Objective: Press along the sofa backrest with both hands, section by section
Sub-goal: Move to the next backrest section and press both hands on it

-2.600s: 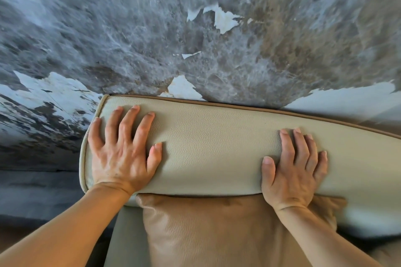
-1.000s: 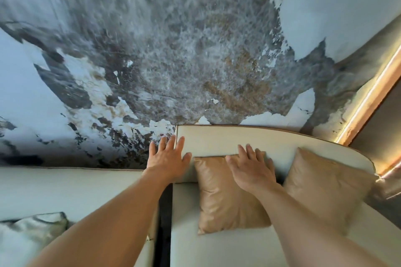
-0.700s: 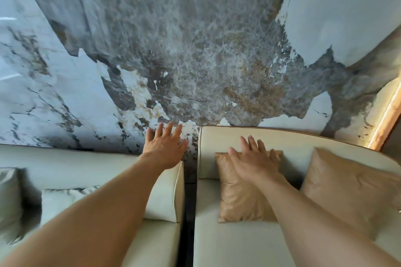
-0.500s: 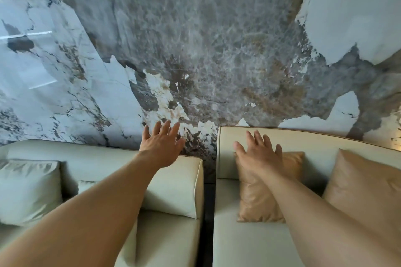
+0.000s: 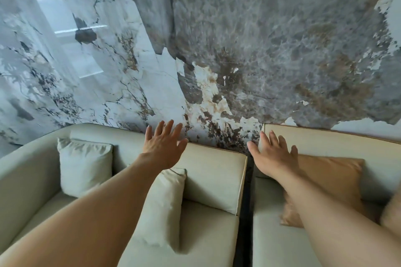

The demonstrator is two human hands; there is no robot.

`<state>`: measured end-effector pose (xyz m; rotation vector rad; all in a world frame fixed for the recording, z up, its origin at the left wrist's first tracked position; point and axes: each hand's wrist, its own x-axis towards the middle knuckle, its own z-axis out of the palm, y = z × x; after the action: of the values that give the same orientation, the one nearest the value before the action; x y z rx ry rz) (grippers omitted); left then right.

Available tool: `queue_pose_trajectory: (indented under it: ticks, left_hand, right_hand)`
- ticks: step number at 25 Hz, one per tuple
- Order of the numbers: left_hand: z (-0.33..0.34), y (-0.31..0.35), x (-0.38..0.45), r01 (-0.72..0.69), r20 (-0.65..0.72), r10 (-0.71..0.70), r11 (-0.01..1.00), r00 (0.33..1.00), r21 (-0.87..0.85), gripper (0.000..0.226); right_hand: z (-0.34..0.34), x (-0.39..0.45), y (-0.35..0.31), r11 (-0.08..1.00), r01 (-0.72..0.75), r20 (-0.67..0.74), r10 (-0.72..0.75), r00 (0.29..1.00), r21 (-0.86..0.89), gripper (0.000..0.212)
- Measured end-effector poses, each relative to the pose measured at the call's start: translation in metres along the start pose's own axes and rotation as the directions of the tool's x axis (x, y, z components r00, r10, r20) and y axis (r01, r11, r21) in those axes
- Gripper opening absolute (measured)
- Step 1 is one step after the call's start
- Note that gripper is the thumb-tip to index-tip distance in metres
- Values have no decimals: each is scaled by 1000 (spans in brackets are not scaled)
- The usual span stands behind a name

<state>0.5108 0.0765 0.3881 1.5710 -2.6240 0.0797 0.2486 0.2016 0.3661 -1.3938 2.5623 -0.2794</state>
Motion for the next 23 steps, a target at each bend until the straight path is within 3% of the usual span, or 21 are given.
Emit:
queue_pose_trajectory:
  ticks: [6,11,19,21,23]
  left_hand:
    - [40,-126,29,-62,-4,62,996,998,-65,64]
    - [91,-163,58,-152,27,157,980,987,-128,63]
    - [197,-149,129,-165,82,176,978,981,-131,62]
    - [273,-113,180,-159,132,182,973,975,-164,62]
    - [305,-102,199,-165,111,185,972,977,-169,63]
  right_hand:
    - [55,-5,-110,993,-76,-32,73,997,-88,72]
    - [91,7,-146,971,-190,-58,184,981,-145,72]
    - [175,88,-107,957,-193,-50,187,981,-218,75]
    - [228,151,-65,948,-230,5,237,972,-219,76]
    - [254,178,-54,949,-231,37,244,969,-215,76]
